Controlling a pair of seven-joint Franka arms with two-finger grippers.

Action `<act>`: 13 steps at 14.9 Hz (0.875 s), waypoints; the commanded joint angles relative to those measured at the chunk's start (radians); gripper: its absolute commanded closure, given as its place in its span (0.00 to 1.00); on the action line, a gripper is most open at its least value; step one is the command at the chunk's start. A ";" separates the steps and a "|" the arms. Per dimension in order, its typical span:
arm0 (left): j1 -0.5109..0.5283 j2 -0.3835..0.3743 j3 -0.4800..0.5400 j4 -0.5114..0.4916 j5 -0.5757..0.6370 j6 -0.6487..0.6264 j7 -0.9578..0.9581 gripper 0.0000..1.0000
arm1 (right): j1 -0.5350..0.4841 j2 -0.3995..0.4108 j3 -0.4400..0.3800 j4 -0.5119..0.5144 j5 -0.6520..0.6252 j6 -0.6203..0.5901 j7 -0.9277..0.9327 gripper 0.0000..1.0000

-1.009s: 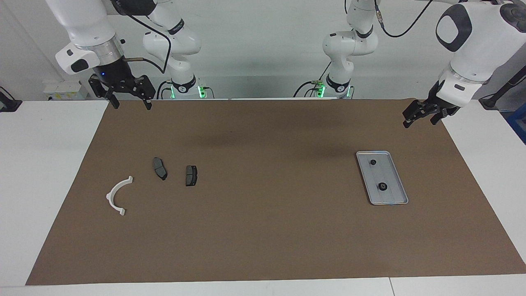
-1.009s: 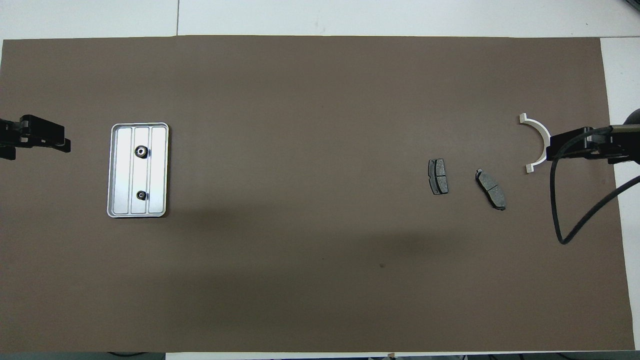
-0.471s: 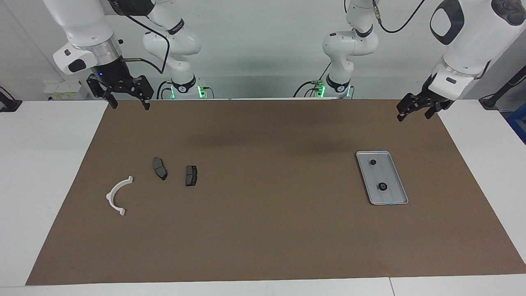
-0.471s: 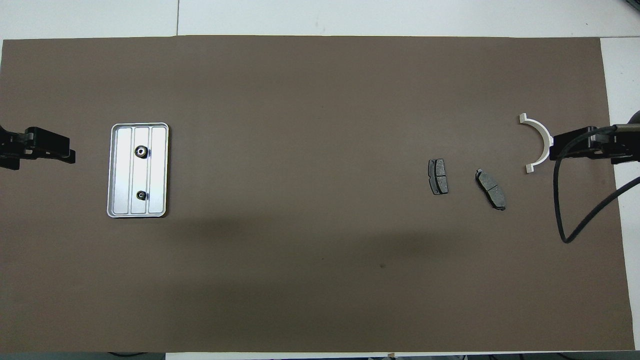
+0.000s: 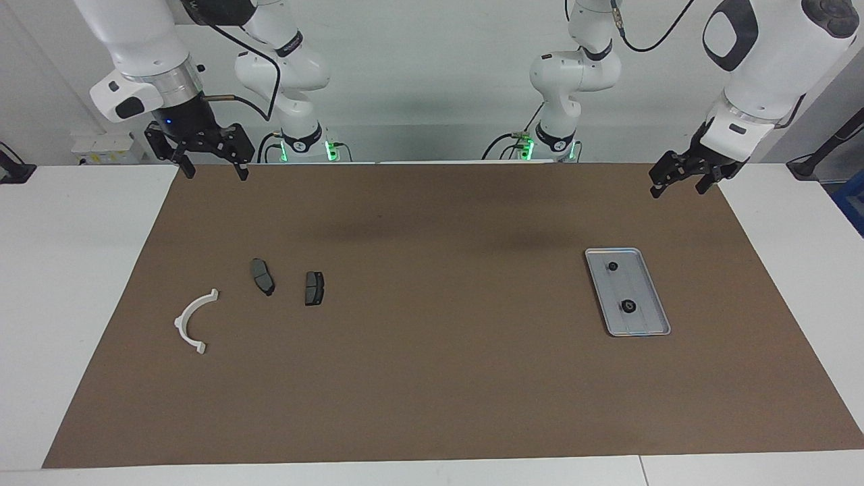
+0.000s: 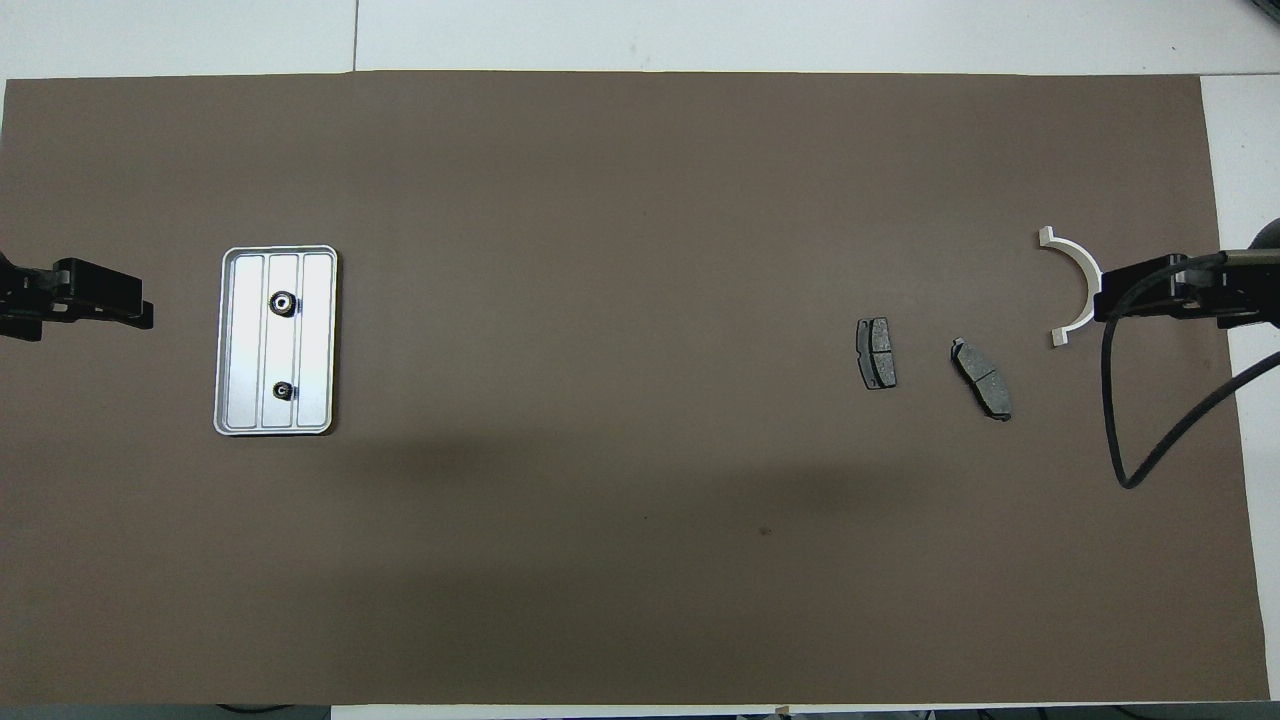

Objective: Pick bearing gear from pile to tray

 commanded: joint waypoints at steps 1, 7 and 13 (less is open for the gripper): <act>-0.024 -0.030 0.017 -0.031 0.009 0.032 0.011 0.00 | -0.021 -0.017 0.012 -0.016 0.021 -0.008 -0.021 0.00; -0.026 -0.030 0.017 -0.027 0.009 0.069 0.014 0.00 | -0.020 -0.018 0.012 -0.016 0.023 -0.010 -0.019 0.00; -0.026 -0.029 0.015 -0.014 0.010 0.052 0.014 0.00 | -0.020 -0.020 0.012 -0.016 0.023 -0.011 -0.018 0.00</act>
